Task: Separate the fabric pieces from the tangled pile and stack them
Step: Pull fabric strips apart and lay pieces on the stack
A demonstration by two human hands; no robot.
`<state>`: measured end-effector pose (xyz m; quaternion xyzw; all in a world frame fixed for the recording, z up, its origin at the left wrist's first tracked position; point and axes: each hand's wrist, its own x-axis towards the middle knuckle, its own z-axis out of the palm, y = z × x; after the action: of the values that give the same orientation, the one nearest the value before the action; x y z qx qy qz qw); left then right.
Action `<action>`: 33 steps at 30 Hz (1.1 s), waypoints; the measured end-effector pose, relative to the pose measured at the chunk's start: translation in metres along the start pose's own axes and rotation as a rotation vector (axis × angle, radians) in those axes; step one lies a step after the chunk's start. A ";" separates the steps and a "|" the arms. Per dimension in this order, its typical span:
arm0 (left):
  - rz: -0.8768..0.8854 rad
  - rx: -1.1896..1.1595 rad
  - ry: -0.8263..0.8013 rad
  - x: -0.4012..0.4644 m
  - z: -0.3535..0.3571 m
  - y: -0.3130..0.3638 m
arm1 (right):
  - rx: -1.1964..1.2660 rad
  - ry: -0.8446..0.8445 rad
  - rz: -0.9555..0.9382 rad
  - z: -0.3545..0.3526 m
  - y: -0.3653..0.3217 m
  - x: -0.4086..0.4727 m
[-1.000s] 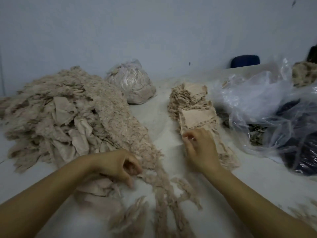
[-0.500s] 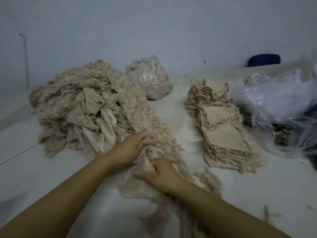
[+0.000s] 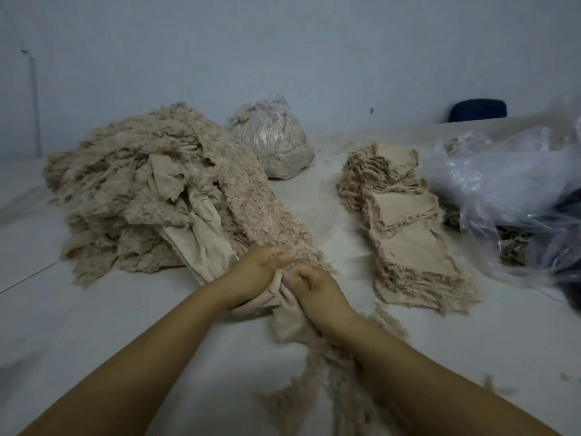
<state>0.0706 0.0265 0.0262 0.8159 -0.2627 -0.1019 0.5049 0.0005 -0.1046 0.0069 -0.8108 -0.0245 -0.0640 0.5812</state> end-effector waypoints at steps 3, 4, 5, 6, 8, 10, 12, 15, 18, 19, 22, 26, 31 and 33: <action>-0.102 -0.141 0.102 -0.007 -0.017 -0.011 | -0.015 0.244 -0.030 -0.020 0.005 0.005; -0.110 -0.084 0.111 -0.013 -0.027 -0.015 | 0.057 0.286 -0.007 -0.031 0.006 0.007; -0.106 0.006 0.066 -0.019 -0.033 -0.017 | 0.123 0.289 0.025 -0.041 0.008 0.008; -0.110 0.076 -0.011 -0.023 -0.034 -0.015 | 0.147 0.267 0.057 -0.047 0.010 0.008; -0.161 -0.046 -0.155 -0.027 -0.021 -0.002 | 0.083 0.218 0.062 -0.046 0.013 0.008; -0.169 -0.239 -0.185 -0.017 0.003 0.009 | 0.108 0.173 0.040 -0.036 0.010 0.008; -0.139 -0.303 -0.112 -0.007 0.030 0.021 | 0.240 0.125 0.046 -0.031 0.004 0.007; -0.207 -0.419 0.162 0.007 0.048 0.025 | 0.369 0.111 0.092 -0.036 0.001 0.006; -0.238 -0.432 0.360 0.015 0.045 0.022 | 0.226 0.087 0.088 -0.036 0.009 -0.003; -0.239 -0.434 0.401 0.017 0.044 0.021 | 0.230 0.069 0.071 -0.035 0.013 -0.007; -0.280 -0.440 0.508 0.024 0.035 0.025 | 0.192 0.042 0.047 -0.036 0.026 -0.014; -0.362 -0.410 0.484 0.026 0.019 0.024 | -0.064 0.075 0.100 -0.055 0.041 -0.018; -0.303 -0.396 0.362 0.025 0.036 0.040 | -0.062 0.111 0.120 -0.063 0.030 -0.010; -0.281 -0.441 0.244 0.022 0.041 0.047 | 0.085 0.090 0.123 -0.061 0.022 -0.004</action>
<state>0.0566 -0.0334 0.0505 0.7212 -0.0557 -0.1266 0.6788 -0.0057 -0.1696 0.0055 -0.7819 0.0489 -0.0634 0.6183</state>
